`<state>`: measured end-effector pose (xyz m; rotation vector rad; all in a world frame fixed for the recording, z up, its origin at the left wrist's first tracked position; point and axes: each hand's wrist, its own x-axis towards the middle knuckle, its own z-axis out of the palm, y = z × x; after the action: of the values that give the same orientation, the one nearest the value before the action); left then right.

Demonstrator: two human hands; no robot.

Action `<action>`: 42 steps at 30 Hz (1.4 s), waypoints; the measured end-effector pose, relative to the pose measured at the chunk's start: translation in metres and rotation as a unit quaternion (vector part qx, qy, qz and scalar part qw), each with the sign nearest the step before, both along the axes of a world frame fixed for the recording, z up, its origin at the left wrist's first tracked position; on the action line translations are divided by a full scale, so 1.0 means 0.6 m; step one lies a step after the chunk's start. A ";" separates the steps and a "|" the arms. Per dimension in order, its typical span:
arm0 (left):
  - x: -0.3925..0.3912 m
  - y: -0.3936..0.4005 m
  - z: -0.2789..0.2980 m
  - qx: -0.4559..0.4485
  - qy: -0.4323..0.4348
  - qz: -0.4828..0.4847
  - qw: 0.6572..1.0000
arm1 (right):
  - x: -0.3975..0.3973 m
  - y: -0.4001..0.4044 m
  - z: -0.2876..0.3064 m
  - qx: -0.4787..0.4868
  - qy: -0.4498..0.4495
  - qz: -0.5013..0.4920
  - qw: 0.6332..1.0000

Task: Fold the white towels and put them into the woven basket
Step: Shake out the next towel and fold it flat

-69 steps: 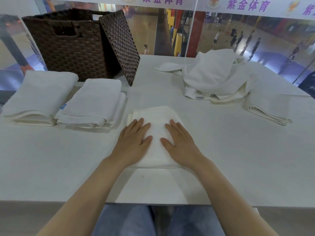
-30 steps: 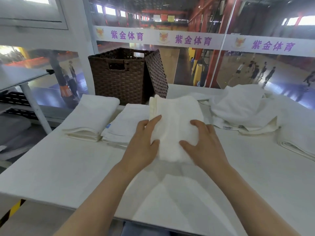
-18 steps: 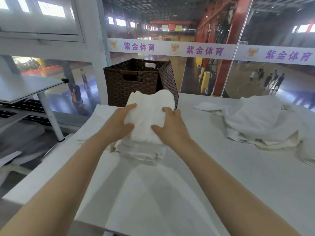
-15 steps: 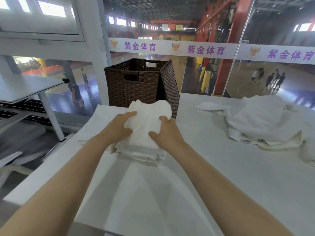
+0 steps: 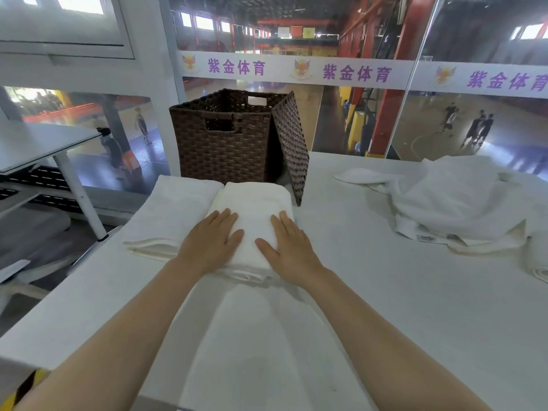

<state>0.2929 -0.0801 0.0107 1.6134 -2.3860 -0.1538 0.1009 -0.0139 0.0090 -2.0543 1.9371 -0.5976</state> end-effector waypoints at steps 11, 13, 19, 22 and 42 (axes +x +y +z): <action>-0.046 0.043 0.052 0.002 -0.109 0.049 0.993 | -0.059 0.067 -0.033 -0.025 -0.079 0.025 0.996; -0.082 0.067 0.058 -0.013 -0.062 0.040 0.997 | -0.094 0.105 -0.069 -0.004 -0.064 -0.005 0.998; -0.203 0.139 0.034 -0.097 -0.038 -0.079 0.991 | -0.234 0.185 -0.105 -0.029 -0.029 -0.106 0.994; -0.264 0.164 -0.002 -0.062 -0.042 -0.127 0.989 | -0.306 0.228 -0.106 -0.038 -0.049 -0.179 0.982; -0.463 0.269 -0.120 0.015 0.050 -0.224 0.973 | -0.742 0.295 -0.106 0.037 0.182 -0.502 0.845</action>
<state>0.0152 0.0814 -0.0612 1.0226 -2.6372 -0.3467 -0.3444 0.1628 -0.0543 -0.9838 3.1626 -0.2811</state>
